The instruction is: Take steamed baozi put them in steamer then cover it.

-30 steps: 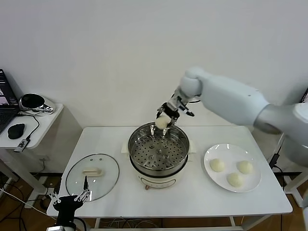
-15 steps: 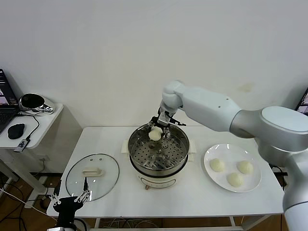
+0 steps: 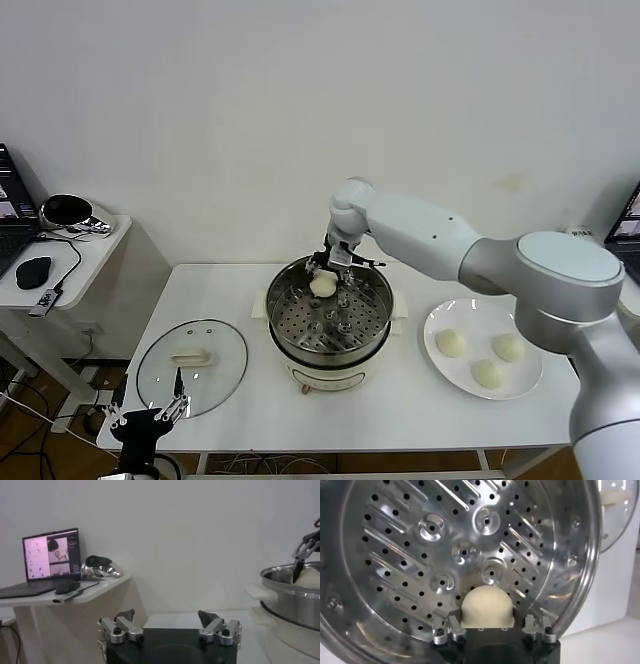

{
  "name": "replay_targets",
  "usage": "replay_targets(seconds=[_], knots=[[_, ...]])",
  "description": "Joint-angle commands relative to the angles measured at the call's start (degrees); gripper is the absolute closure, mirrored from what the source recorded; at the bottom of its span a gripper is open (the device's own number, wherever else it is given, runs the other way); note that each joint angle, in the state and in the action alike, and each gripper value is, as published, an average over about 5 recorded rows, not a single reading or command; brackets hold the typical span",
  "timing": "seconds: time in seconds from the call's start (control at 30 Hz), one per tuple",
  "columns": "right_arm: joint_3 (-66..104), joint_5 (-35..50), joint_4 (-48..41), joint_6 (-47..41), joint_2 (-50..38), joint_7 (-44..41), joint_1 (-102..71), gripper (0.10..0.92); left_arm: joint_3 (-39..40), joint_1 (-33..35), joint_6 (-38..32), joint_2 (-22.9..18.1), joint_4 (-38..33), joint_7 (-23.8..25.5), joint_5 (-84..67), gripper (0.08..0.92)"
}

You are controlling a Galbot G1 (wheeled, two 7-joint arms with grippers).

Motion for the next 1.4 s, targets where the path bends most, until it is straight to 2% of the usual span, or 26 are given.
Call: replay_targets(seconds=[0.03,0.17,0.37,0.5,0.6,0.73,0.93,1.13,1.4], knots=[[-0.32,1.49,0.69,-0.11,-0.69,0.14,1.33,0.250,0.00,0.02,0.08,-0.16,-0.30,-0.04,-0.03,0.177],[-2.25,12.03,7.14,-7.75,-4.61,-3.42,7.03,0.206,0.00,0.12,0.26,-0.05,-0.89,-0.01,0.00,0.177],[-5.44,31.34,24.18,-30.83,-16.17,-8.41,15.69,0.203,0.19,0.14,0.59,0.38,-1.70,0.07,-0.03,0.177],[-6.61,38.08,35.97,-49.45,-25.96,-9.03,18.65,0.203,0.33,0.00,1.88,0.98,-2.36,-0.09,-0.35,0.177],[-6.52,38.49,41.91,-56.98,-31.95,-8.36,19.32,0.203,0.47,-0.09,5.21,1.66,-3.43,-0.76,-1.17,0.177],[-6.08,35.13,45.60,-59.75,-40.59,-8.07,18.64,0.203,0.48,-0.26,8.49,2.35,-4.96,-1.35,-1.89,0.177],[-6.20,27.93,45.93,-58.12,-50.00,-8.25,14.15,0.203,0.50,-0.36,9.32,3.10,-5.20,-1.34,-1.51,0.177],[-1.24,23.75,43.36,-55.67,-52.98,-8.37,4.42,0.203,0.50,-0.19,9.32,3.11,-4.61,-1.32,-1.09,0.177],[10.08,18.16,35.64,-52.81,-51.92,-8.04,-10.67,0.203,-0.04,-0.01,9.36,2.91,-4.31,-1.39,-1.08,0.177]])
